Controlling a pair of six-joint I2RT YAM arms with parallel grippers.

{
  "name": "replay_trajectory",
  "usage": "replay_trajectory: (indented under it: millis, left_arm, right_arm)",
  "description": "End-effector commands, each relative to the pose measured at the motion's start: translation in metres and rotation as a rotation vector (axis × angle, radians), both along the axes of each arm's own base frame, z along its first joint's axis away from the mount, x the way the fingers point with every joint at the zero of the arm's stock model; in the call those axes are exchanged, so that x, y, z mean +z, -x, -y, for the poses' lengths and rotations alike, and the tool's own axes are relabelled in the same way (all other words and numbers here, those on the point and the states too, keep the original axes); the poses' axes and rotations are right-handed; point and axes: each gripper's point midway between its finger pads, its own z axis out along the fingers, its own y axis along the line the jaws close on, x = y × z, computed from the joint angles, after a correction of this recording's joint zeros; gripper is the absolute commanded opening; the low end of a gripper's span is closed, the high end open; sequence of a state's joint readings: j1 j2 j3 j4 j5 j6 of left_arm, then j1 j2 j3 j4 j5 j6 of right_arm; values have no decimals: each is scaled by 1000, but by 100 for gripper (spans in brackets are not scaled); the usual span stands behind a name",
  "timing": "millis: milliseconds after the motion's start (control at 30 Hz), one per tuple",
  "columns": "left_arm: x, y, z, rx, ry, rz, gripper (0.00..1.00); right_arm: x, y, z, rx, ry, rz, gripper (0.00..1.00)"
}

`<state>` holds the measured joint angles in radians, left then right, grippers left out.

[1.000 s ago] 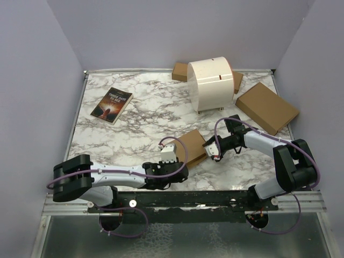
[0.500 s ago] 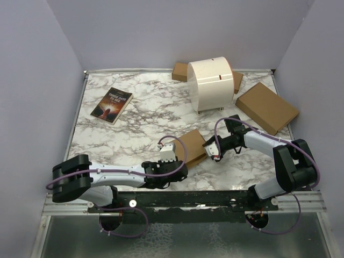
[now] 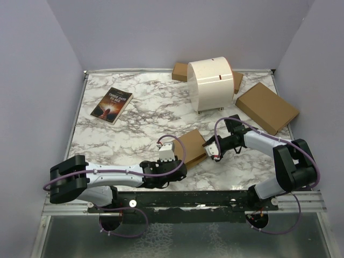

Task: Fold the paper box

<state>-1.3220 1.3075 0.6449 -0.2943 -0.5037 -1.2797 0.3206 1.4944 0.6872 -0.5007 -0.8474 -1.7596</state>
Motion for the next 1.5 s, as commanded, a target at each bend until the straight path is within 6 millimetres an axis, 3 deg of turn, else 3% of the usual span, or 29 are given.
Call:
replay_trajectory:
  millis: [0, 500, 733, 967, 1300, 1467]
  left_arm:
    - [-5, -2, -1, 3, -16, -3, 32]
    - [-14, -11, 8, 11, 27, -4, 32]
    - [-7, -13, 13, 11, 88, 11, 25]
    - [-4, -13, 7, 26, 120, 21, 24]
    - [14, -5, -24, -63, 76, 74, 52]
    - [20, -8, -32, -16, 160, 53, 49]
  right_arm:
    - [-14, 15, 6, -8, 47, -90, 52]
    - [-15, 15, 7, -8, 47, -91, 52]
    - [-15, 16, 6, -7, 46, -93, 52]
    - [-15, 16, 6, -7, 47, -94, 52]
    - [-15, 16, 6, -7, 43, -97, 52]
    - [-15, 17, 6, -6, 44, -101, 52]
